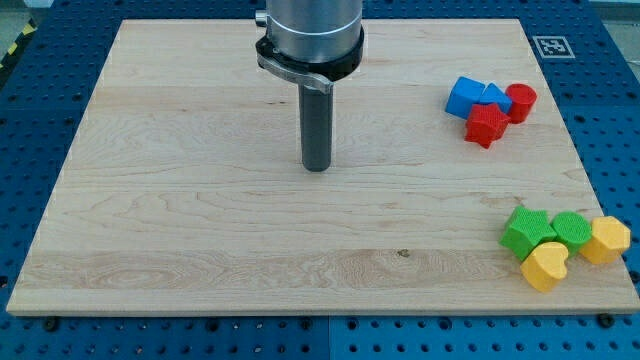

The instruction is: Push the red star to the center

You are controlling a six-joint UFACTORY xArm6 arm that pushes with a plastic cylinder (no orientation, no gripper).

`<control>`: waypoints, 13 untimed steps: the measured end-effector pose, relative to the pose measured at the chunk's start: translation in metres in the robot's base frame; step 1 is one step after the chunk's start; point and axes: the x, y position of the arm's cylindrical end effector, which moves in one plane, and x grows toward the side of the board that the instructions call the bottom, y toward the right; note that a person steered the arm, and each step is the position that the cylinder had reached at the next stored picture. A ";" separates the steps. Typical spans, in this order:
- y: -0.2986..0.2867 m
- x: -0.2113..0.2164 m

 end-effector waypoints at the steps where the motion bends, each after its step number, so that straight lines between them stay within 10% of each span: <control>1: 0.000 0.000; 7: 0.305 -0.002; 10: 0.301 -0.057; 13: 0.173 -0.054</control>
